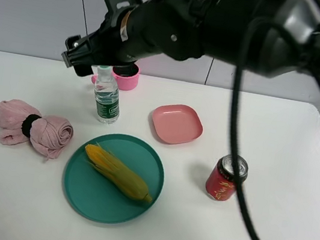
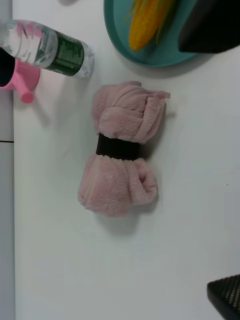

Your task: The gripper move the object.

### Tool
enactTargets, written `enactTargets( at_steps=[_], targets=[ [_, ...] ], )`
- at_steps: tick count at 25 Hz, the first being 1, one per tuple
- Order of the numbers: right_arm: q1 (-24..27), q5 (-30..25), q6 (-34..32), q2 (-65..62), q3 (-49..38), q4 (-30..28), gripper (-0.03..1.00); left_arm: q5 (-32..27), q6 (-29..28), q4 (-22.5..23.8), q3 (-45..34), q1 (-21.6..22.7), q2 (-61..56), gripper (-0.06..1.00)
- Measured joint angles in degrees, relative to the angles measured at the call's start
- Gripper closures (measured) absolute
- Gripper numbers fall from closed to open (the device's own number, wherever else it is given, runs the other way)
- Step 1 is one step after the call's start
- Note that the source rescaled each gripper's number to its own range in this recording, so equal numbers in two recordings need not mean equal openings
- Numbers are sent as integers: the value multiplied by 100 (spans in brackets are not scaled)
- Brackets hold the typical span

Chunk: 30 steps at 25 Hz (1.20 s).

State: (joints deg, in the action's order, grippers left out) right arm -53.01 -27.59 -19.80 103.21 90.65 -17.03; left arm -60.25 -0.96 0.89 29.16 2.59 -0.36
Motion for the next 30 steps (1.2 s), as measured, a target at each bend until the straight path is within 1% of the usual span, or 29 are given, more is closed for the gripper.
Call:
enactTargets(
  at_steps=[2,5,9,12,15,19,23,30],
  targets=[
    [44,-233,28,-313,0,-101,10,0,0,0,0,0,0,-6],
    [220,-636,65,-784,0,-433,10,0,0,0,0,0,0,-6],
    [611,-1251,70,-1439,0,-888,10,0,0,0,0,0,0,-6],
    [933,-1824,77,-1933,0,-1173,10,0,0,0,0,0,0,-6],
    [1285,-2469,110,-2420,0,-1347,10,0,0,0,0,0,0,-6],
    [1679,-3197,221,-2930,11,-1398,10,0,0,0,0,0,0,-6],
    [1827,-3579,272,-3575,-259,-1539,10,0,0,0,0,0,0,-6],
    [1828,-3964,4,-5270,-1278,-1602,10,0,0,0,0,0,0,-6]
  ],
)
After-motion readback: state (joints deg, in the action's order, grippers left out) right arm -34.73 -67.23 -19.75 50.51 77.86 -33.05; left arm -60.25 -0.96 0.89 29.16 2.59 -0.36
